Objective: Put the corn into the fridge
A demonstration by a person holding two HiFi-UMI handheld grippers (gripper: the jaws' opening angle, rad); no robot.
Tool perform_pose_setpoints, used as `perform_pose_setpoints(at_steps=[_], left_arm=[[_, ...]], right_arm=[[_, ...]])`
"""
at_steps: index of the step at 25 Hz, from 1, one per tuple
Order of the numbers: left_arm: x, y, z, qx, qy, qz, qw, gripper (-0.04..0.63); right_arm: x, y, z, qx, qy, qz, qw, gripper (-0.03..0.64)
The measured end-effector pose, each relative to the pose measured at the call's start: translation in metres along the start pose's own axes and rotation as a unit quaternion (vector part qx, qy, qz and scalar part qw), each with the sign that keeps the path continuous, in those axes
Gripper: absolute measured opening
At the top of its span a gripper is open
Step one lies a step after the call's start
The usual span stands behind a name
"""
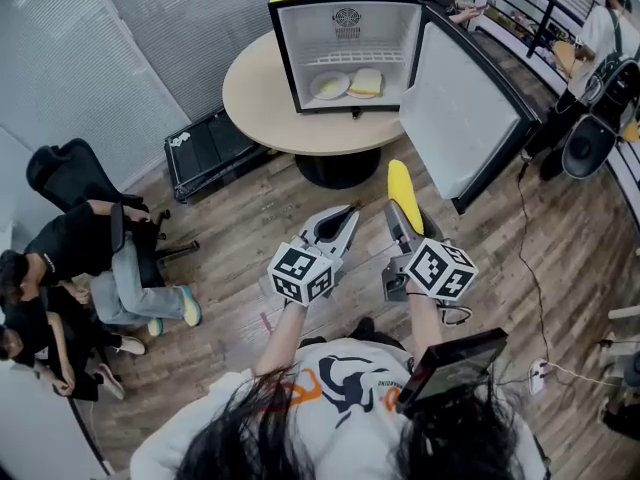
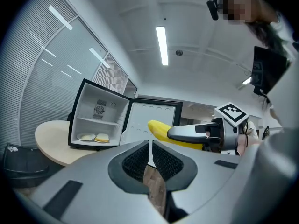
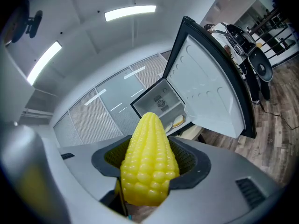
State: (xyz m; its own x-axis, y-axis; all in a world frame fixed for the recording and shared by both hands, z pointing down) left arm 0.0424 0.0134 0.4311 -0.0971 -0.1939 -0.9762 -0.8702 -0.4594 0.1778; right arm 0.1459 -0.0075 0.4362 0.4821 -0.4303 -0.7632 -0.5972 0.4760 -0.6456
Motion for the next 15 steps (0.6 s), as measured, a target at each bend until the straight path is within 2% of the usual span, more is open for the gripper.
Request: perform_pose_setpoints(at_steps=[8, 15], left_arm=[[0.0, -0.008, -0.037, 0.021, 0.004, -0.008, 0.9997, 0.02], [-0.001, -0.003, -0.053, 0.035, 0.009, -0.003, 0.9994, 0.02]], right_arm=[[0.019, -0.033, -0.017, 0.021, 0.018, -0.007, 1.0, 0.253], [0.018, -0.045, -0.035, 0.031, 0.036, -0.013, 0.999, 0.253]])
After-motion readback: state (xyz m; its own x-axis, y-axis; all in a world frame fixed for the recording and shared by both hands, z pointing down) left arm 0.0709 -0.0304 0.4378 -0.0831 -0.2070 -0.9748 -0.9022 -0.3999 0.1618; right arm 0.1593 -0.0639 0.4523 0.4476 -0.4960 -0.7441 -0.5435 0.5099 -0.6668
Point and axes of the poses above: the fingertips, and each gripper's own axes: z backward along the fingers, y to its left, x out of its top, the point moved 1 cm from there along z, backward along the fingers, and after that the axes turned 13 degrees about x, right-handed, at the moved point
